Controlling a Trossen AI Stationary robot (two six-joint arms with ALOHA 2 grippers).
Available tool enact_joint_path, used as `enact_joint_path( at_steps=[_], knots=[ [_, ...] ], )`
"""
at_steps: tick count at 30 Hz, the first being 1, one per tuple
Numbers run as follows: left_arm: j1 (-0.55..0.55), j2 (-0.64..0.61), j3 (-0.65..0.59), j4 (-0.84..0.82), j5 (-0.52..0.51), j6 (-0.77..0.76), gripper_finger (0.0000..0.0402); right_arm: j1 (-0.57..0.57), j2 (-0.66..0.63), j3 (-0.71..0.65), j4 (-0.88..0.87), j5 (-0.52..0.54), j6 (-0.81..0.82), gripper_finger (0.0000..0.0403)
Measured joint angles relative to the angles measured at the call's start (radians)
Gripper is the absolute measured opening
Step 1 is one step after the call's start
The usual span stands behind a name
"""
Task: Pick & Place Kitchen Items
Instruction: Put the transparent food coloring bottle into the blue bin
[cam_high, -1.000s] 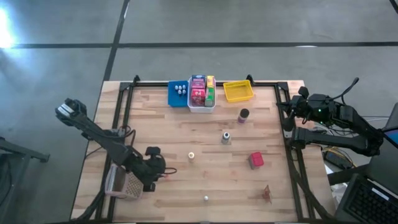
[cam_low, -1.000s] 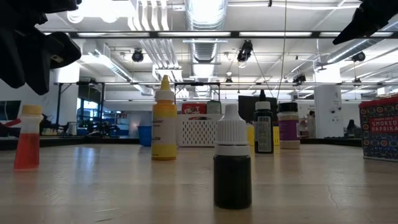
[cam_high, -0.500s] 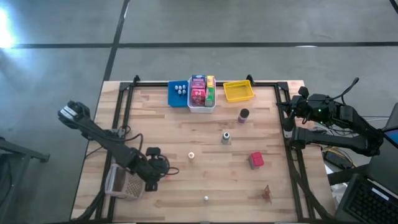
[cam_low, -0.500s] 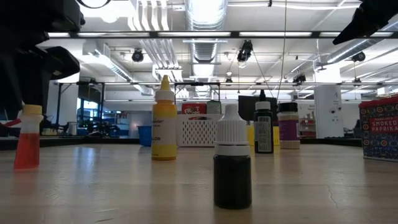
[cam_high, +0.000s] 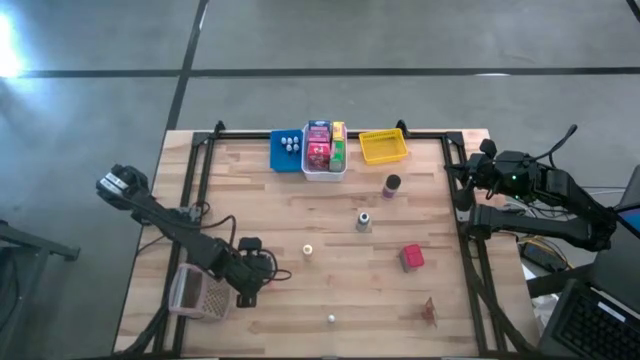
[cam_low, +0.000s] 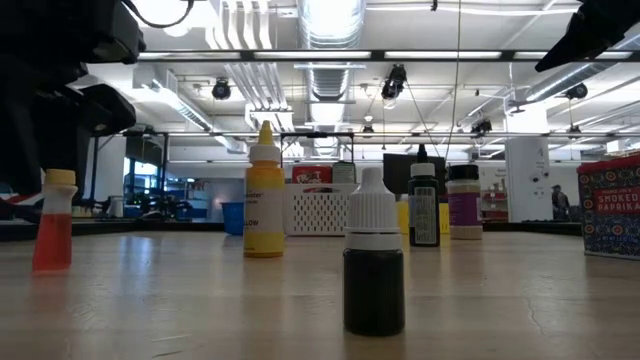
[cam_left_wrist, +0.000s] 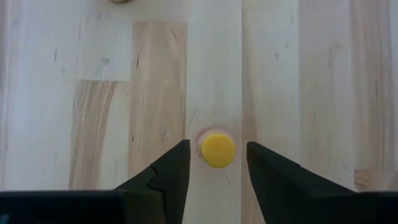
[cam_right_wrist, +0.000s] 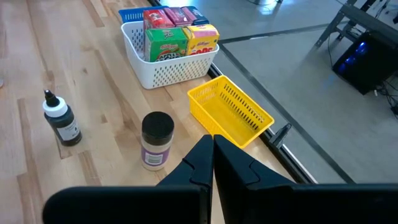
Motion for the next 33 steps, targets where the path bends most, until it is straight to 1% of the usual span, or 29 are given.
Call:
enact_joint_path(
  at_steps=[12,24,28,33],
  knots=[
    [0.003,0.001,0.0,0.033,0.0,0.032,0.0163,0.0,0.0,0.0,0.0,0.0,0.002,0.0008],
    [0.004,0.001,-0.002,0.035,-0.011,0.027,0.0163,0.0,0.0,0.0,0.0,0.0,0.002,0.0008],
    [0.004,0.001,-0.018,0.034,-0.019,0.024,0.015,0.0,0.0,0.0,0.0,0.0,0.002,0.0008],
    [0.005,0.001,-0.027,0.035,-0.019,0.017,0.0118,0.0,0.0,0.0,0.0,0.0,0.001,0.0008]
  ],
)
